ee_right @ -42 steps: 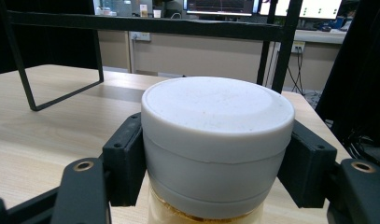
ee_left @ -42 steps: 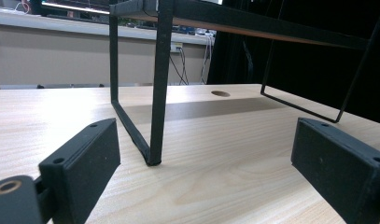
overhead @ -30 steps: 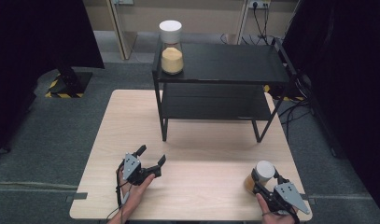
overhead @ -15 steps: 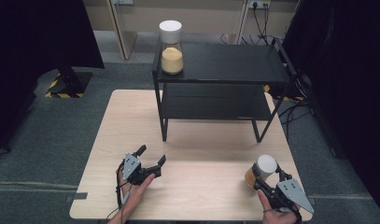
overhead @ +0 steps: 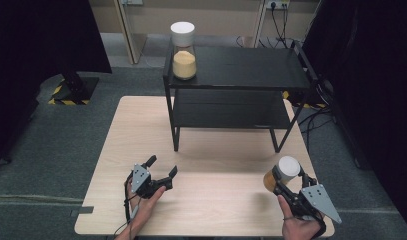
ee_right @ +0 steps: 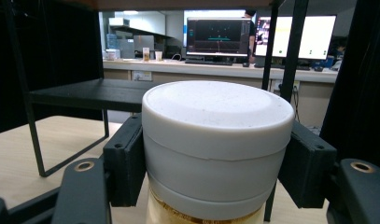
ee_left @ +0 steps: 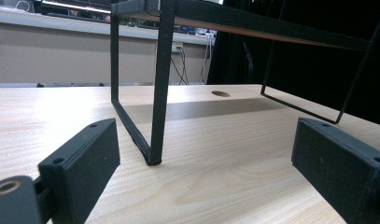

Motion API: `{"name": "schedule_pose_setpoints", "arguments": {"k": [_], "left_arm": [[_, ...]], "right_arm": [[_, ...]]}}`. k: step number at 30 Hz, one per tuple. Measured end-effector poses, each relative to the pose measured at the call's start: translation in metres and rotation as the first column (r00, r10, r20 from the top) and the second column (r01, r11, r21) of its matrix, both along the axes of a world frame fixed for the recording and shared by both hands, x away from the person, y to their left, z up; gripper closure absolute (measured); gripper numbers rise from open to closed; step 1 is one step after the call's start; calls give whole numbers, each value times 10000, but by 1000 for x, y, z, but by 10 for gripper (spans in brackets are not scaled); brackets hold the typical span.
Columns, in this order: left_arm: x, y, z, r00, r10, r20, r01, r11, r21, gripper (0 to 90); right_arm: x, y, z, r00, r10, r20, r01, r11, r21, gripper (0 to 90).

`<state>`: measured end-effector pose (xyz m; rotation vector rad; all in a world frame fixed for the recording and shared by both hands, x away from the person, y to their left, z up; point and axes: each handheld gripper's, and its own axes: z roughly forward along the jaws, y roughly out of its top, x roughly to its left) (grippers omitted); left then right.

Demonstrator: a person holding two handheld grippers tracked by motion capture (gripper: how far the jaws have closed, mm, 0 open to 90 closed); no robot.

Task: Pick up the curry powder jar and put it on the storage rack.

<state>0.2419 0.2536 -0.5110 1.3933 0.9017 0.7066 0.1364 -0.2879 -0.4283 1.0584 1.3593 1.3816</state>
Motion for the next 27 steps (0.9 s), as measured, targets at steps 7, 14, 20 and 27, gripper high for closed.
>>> {"name": "schedule_pose_setpoints", "arguments": {"k": [7,14,20,27], "left_arm": [[0,0,0,10000,18,25,-18,10000,19,72],[0,0,0,10000,19,19,-19,10000,-3,71],[-1,0,0,10000,30,32,-30,10000,7,71],[-2,-2,1,9999,53,-162,-55,9999,-131,71]], "right_arm": [[3,0,8,9997,-28,243,27,10000,24,338],[8,1,19,9985,-28,540,24,10000,85,338],[13,2,28,9972,5,752,-12,10000,81,338],[18,3,38,9953,-5,966,-11,9999,164,339]]}}
